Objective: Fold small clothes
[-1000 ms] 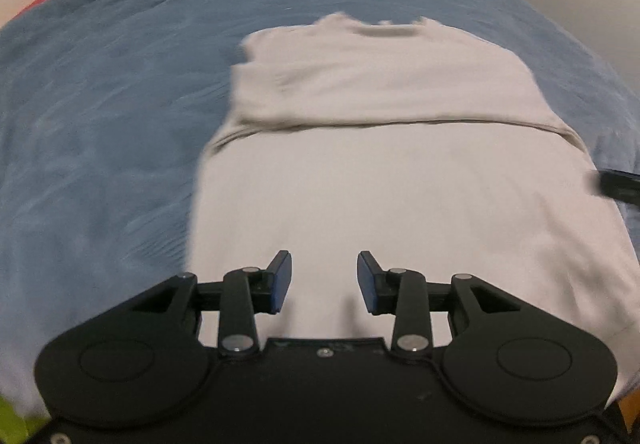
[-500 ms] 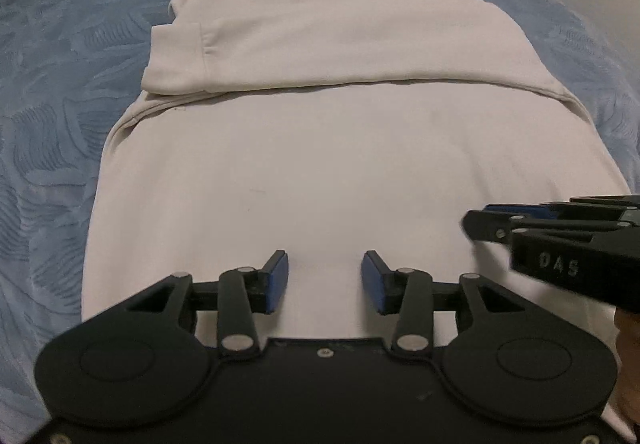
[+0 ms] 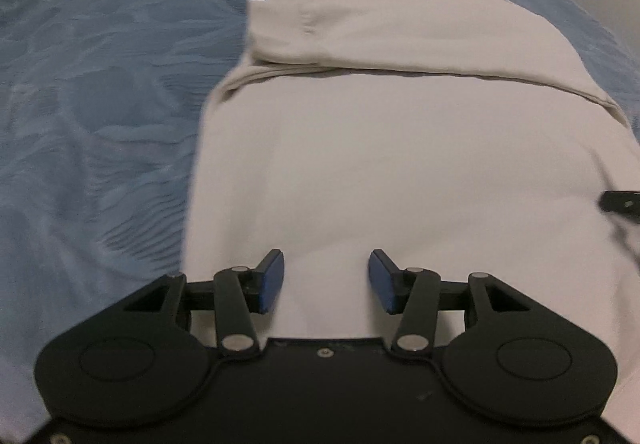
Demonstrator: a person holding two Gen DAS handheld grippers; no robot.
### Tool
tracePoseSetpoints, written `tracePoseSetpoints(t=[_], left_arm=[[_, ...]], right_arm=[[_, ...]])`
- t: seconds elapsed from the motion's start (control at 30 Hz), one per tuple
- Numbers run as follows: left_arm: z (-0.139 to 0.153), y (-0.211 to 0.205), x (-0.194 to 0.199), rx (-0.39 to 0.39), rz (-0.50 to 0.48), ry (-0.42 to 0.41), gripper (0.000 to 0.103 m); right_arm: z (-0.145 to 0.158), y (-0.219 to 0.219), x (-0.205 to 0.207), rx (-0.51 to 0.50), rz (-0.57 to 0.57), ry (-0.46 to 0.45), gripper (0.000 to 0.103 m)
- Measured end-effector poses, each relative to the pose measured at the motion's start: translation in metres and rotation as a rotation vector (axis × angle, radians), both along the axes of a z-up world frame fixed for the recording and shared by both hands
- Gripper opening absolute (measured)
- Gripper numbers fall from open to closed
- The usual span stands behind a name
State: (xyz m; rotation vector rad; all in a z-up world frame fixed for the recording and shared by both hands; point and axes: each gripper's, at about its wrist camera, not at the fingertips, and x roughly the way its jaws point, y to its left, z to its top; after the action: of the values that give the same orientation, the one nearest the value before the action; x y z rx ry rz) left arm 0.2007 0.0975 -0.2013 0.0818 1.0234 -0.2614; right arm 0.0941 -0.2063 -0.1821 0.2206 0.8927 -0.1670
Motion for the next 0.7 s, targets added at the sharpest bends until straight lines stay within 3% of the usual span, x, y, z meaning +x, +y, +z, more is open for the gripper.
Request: tracePoseSetpoints(t=[0.1,0.23,0.3,0.4,0.57,0.7], left_arm=[[-0.003,0.015,-0.010,0.008,0.016,-0.001,0.051],[-0.003,0.034,-0.021,-0.017,0.044,0.006,0.051],[0.002,0.039,-0.027,-0.019,0.035,0.011,0.049],[0.008,0.041,-0.013,-0.044,0.045,0.017,0.049],[0.030,0.013,0.013,-0.042,0.017,-0.053,0.049],[0.042,-0.030,0.024,-0.044,-0.102,-0.121,0.049]], right_arm=[[0.000,-0.005,-0.010,-0.097,-0.042,0.015,0.014],[-0.001,-0.016,-0.019,-0.083,-0.043,0.014,0.014],[0.001,-0.014,-0.018,-0.132,-0.073,0.028,0.028],[0.006,-0.010,-0.019,-0.191,-0.077,0.023,0.034],[0.020,0.002,-0.008,-0.220,-0.062,-0.018,0.041],[0.029,0.024,0.020,-0.173,0.012,-0.070,0.041]])
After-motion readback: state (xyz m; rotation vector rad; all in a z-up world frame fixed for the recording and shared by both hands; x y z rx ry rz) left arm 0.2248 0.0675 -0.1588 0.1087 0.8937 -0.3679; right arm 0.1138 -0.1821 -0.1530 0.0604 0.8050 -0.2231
